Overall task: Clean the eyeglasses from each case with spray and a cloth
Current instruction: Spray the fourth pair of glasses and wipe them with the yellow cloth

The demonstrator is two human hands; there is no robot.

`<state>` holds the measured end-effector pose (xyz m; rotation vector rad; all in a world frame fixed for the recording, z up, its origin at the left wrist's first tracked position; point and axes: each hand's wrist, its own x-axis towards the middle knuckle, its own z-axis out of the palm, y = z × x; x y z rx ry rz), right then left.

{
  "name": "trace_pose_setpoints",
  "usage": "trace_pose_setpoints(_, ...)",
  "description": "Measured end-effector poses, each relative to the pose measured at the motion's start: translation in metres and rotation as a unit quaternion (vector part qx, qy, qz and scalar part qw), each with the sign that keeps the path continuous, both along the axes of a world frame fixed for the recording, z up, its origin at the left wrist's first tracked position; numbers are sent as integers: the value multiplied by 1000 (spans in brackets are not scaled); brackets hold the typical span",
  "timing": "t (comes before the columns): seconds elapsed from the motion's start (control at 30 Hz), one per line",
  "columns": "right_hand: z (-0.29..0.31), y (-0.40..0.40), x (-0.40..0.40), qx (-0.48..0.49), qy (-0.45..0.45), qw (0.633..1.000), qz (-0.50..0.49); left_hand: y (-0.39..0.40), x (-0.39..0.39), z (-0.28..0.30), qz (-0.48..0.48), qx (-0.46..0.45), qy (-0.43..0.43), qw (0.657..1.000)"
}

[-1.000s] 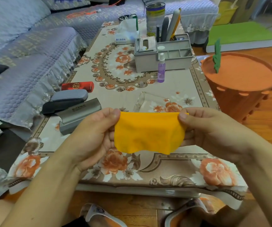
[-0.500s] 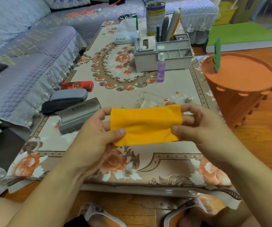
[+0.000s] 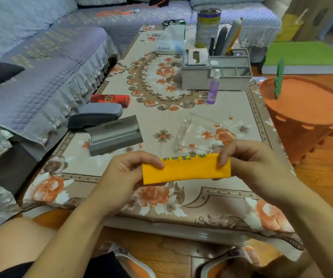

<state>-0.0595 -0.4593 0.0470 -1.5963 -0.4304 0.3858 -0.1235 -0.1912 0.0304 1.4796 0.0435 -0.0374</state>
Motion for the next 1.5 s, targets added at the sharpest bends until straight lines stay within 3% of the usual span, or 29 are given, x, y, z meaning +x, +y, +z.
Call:
trace_pose_setpoints(0.2,6,44,8,-87,1,996,35,48,-13,11,-23,-70,27,997)
trace_pose_setpoints(0.37,-1,101,11,-194,-72,975,77,89,-24,6,36,97,37,994)
trace_pose_setpoints(0.5,-13,160,51,-250,-199,947,2,137,1,-15,107,196,43,974)
trace_pose_setpoints(0.57,-20,189,81,-279,-290,914,-39,157,26,-20,181,320,-52,928)
trace_pose_setpoints(0.67,-41,223,117,-290,-374,877,-76,189,61,-33,213,525,-248,786)
trace_pose_setpoints(0.73,-58,228,125,-318,-461,826,-56,203,70,-44,186,610,-274,720)
trace_pose_setpoints(0.87,-75,225,135,-370,-585,721,33,214,71,-60,48,712,-276,644)
trace_pose_setpoints(0.97,-72,229,145,-391,-618,674,108,217,74,-55,-1,717,-252,650)
trace_pose_setpoints(1.1,-57,233,150,-419,-621,630,206,212,83,-40,-66,759,-124,635)
trace_pose_setpoints(1.27,-47,241,148,-482,-591,604,230,208,93,-34,-94,746,-25,659)
trace_pose_setpoints(1.4,-42,250,139,-552,-551,578,240,210,99,-31,-125,663,69,735)
trace_pose_setpoints(1.5,-36,254,141,-594,-493,581,259,210,100,-27,-143,625,113,759)
